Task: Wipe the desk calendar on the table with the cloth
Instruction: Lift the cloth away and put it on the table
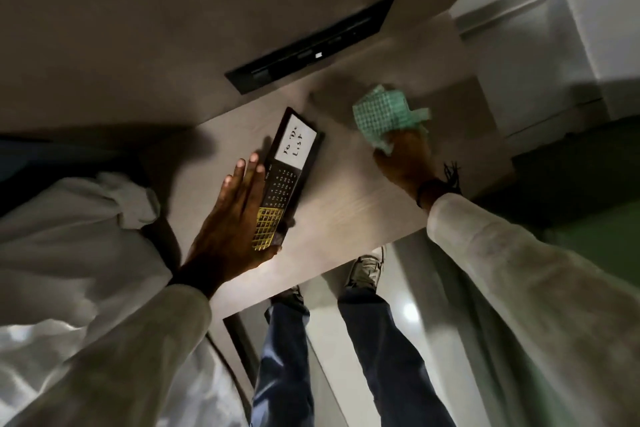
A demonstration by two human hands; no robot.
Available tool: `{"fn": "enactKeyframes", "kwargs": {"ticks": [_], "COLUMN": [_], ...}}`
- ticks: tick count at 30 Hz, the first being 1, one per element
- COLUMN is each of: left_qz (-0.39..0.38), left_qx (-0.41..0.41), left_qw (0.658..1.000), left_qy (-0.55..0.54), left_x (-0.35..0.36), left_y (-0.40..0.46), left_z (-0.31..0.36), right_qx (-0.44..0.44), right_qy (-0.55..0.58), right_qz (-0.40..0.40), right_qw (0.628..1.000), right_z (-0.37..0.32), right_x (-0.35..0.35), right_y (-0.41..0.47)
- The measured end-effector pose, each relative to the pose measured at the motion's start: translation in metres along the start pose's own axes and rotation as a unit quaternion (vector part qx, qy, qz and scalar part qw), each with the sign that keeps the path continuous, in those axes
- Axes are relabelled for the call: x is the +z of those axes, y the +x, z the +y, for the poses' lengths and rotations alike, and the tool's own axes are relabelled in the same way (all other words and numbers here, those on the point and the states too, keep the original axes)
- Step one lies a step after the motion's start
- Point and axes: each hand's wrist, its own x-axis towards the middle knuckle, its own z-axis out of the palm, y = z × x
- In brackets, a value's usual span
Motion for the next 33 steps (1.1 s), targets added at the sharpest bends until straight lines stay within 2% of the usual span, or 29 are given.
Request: {"fn": "enactKeyframes", "kwargs": {"ticks": [2,4,6,8,10,11,12,13,14,15,16,17,18,20,23,25,28,29,33], "left_qz": [0.002,0.013,-0.004,-0.046,-0.02,0.018,0.07,0.133,0.191,0.217,0.207,0.183,0.163,0.153,0.155,0.154,0.151,0.149,0.135], "left_qx": [0.017,0.027,-0.004,-0.121,-0.271,-0.356,-0.449,-0.544,-0.63,-0.691,-0.719,-0.716,-0.693,-0.649,-0.634,-0.615,-0.588,-0.586,-0.559], "left_qw": [1.0,0.999,1.0,0.984,0.93,0.876,0.792,0.671,0.519,0.374,0.261,0.195,0.17,0.182,0.243,0.29,0.39,0.412,0.433], "left_qy": [0.011,0.015,-0.017,-0.12,-0.249,-0.326,-0.408,-0.486,-0.545,-0.579,-0.61,-0.645,-0.681,-0.723,-0.717,-0.717,-0.693,-0.682,-0.695], "left_x": [-0.003,-0.006,-0.015,-0.024,-0.034,-0.036,-0.039,-0.042,-0.047,-0.051,-0.052,-0.052,-0.054,-0.053,-0.054,-0.059,-0.069,-0.071,-0.084], "left_y": [-0.001,-0.001,0.0,-0.002,-0.006,-0.008,-0.007,-0.001,0.004,0.008,0.012,0.014,0.015,0.016,0.018,0.02,0.026,0.029,0.04], "left_z": [0.001,0.006,0.013,0.024,0.041,0.052,0.065,0.073,0.079,0.082,0.084,0.086,0.088,0.088,0.073,0.057,0.033,0.024,0.0], "right_qx": [0.026,0.029,0.016,-0.009,0.006,0.019,0.027,0.03,0.029,0.026,0.025,0.025,0.024,0.019,0.025,0.032,0.04,0.045,0.104], "right_qy": [0.006,0.005,0.01,0.041,0.128,0.156,0.167,0.172,0.173,0.169,0.165,0.16,0.154,0.144,0.133,0.137,0.178,0.198,0.254], "right_qz": [-0.033,-0.005,0.001,-0.017,-0.068,-0.097,-0.125,-0.148,-0.168,-0.184,-0.193,-0.201,-0.209,-0.211,-0.179,-0.166,-0.154,-0.153,-0.129], "right_qw": [0.999,1.0,1.0,0.999,0.989,0.983,0.978,0.973,0.97,0.968,0.967,0.966,0.965,0.967,0.974,0.976,0.971,0.967,0.953], "right_z": [-0.002,-0.008,-0.02,-0.037,-0.061,-0.076,-0.09,-0.103,-0.115,-0.125,-0.131,-0.133,-0.134,-0.128,-0.116,-0.11,-0.105,-0.105,-0.108], "right_x": [0.004,0.001,-0.004,-0.007,-0.009,-0.01,-0.01,-0.009,-0.007,-0.005,-0.003,0.0,0.003,0.009,0.012,0.01,0.004,0.004,0.009], "right_y": [-0.001,-0.004,-0.007,-0.006,-0.003,0.0,0.003,0.006,0.006,0.004,0.002,-0.001,-0.004,-0.006,-0.002,0.001,0.0,-0.001,-0.001]}}
